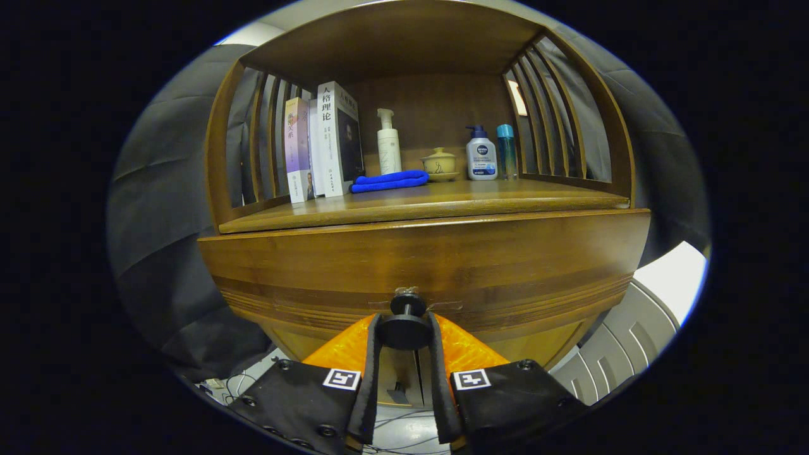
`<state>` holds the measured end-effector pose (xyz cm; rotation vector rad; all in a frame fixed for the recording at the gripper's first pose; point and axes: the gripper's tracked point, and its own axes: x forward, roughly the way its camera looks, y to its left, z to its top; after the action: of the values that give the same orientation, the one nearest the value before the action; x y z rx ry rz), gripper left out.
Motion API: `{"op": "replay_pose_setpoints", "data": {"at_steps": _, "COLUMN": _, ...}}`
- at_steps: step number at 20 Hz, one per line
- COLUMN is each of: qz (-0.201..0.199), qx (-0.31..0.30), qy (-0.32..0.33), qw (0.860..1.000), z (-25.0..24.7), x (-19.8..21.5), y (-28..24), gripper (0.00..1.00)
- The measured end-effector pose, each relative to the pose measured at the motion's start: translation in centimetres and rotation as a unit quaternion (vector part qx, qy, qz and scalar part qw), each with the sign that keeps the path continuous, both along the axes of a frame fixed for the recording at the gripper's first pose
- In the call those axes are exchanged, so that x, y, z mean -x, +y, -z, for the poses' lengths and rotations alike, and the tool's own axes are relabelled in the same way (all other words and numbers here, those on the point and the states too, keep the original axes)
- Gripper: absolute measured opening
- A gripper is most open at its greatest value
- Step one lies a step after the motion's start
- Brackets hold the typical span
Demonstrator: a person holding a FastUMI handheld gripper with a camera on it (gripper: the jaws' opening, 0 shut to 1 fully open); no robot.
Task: Pull open the drawer, take out the items inside it, and place them on the countertop above the cabinet.
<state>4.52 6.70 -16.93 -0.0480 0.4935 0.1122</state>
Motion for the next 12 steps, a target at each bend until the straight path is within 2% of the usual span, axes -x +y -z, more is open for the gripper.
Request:
{"op": "replay_pose_setpoints", "data": {"at_steps": 4, "qz": -0.016, "qx": 0.014, "qy": -0.005, "qw": 1.0, "z": -0.3, "x": 1.7, "y": 0.0, "gripper": 0.39}}
{"op": "replay_pose_setpoints", "data": {"at_steps": 12, "qz": -0.011, "qx": 0.017, "qy": 0.003, "qw": 1.0, "z": -0.7, "x": 4.5, "y": -0.2, "gripper": 0.39}}
